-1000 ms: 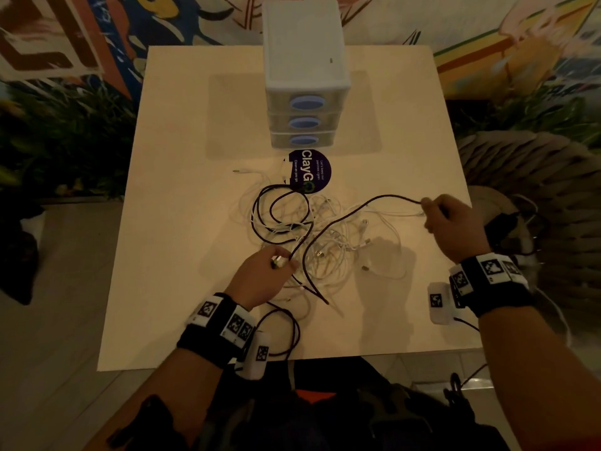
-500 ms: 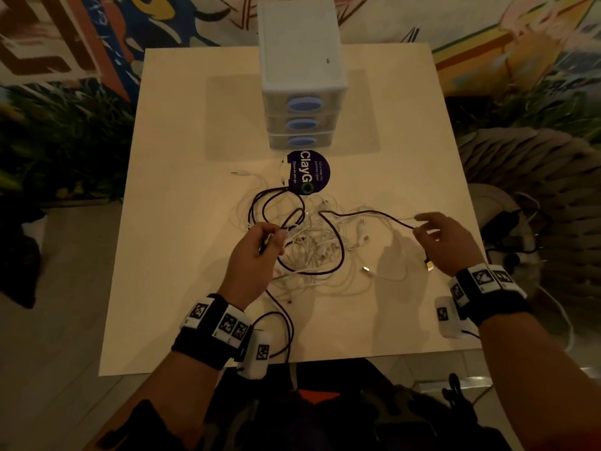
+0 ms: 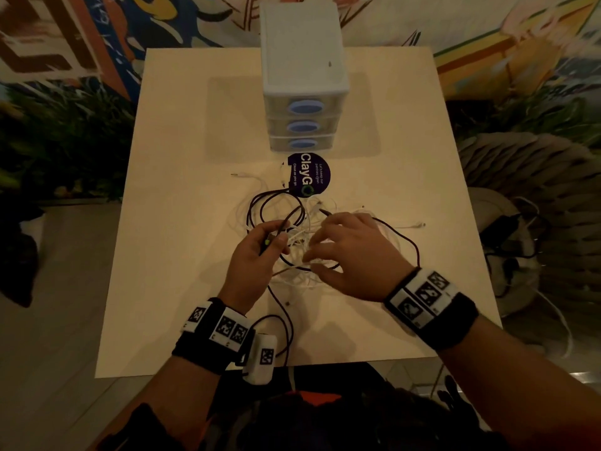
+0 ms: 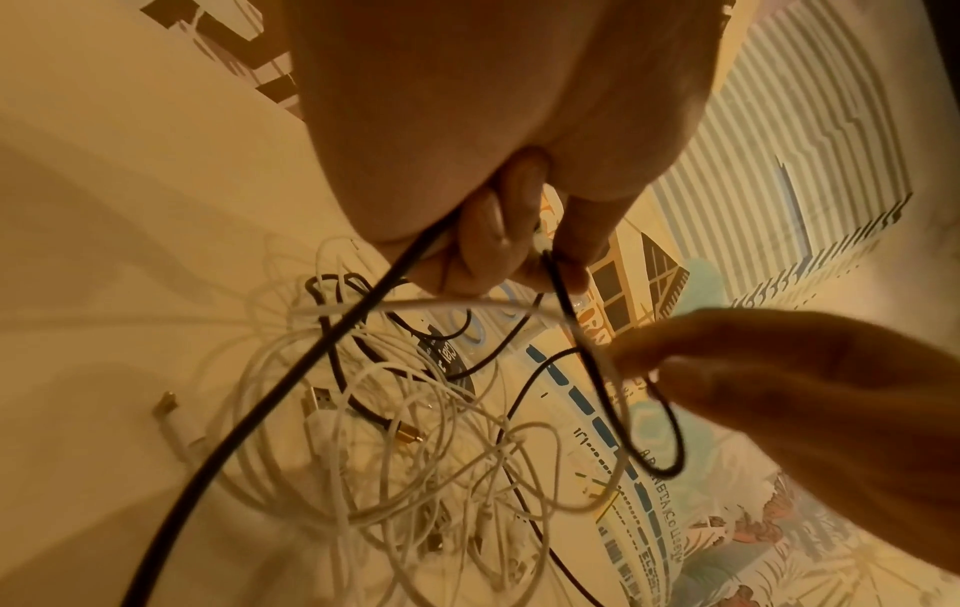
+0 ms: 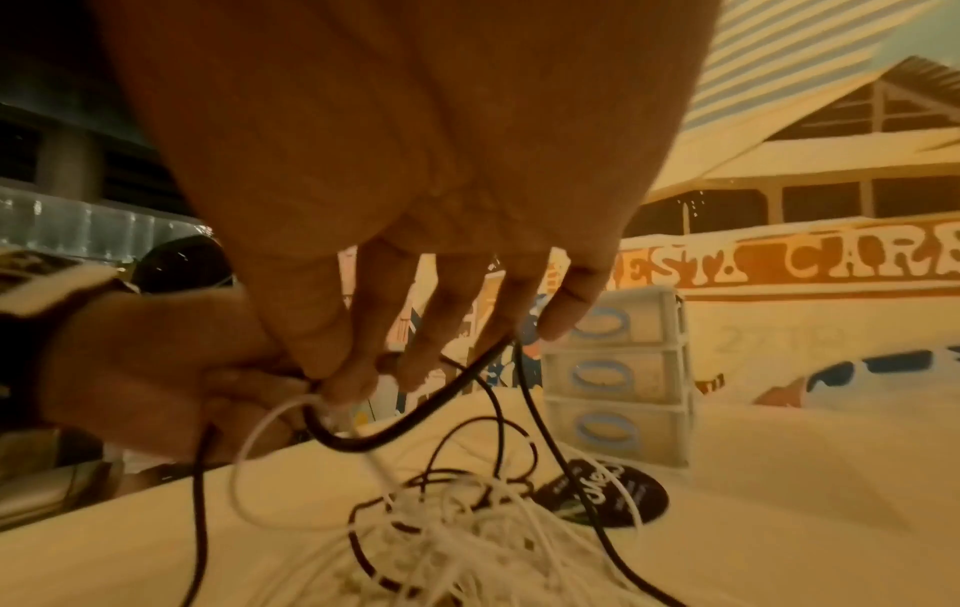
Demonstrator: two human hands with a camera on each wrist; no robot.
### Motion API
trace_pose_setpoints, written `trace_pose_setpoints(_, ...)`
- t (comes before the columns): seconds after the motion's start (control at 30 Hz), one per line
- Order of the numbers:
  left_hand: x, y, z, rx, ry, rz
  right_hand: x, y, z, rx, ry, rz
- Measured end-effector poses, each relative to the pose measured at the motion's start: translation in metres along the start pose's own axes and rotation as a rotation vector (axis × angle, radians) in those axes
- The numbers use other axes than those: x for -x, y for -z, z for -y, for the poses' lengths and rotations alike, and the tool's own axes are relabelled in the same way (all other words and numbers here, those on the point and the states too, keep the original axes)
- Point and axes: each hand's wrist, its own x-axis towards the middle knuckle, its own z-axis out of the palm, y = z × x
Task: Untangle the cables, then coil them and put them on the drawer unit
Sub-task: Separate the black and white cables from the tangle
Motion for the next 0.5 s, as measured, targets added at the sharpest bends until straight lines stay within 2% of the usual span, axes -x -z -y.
trace_pose_setpoints(0.13,-0.002,0.003,0.001,0.061,0.013,0.044,-0.004,-0.008,-0.013,-0.008,-0.069,0.201)
trace_pose_setpoints(0.27,-0.001,0.001,0.000,0.072,0.022,0.074,-0.001,-0.018,-0.008,0.018,-0.057,0.297)
trace_pose_setpoints(0.43,0.000,-0.001,-0.004,0.138,0.055,0.125,-0.007,-0.026,0.003,-0.088,-0.166,0.205)
trace_pose_setpoints(0.5,0.001,-0.002,-0.005,0.157,0.058,0.165,-0.012,-0.026,0.008,-0.022,-0.152,0.207)
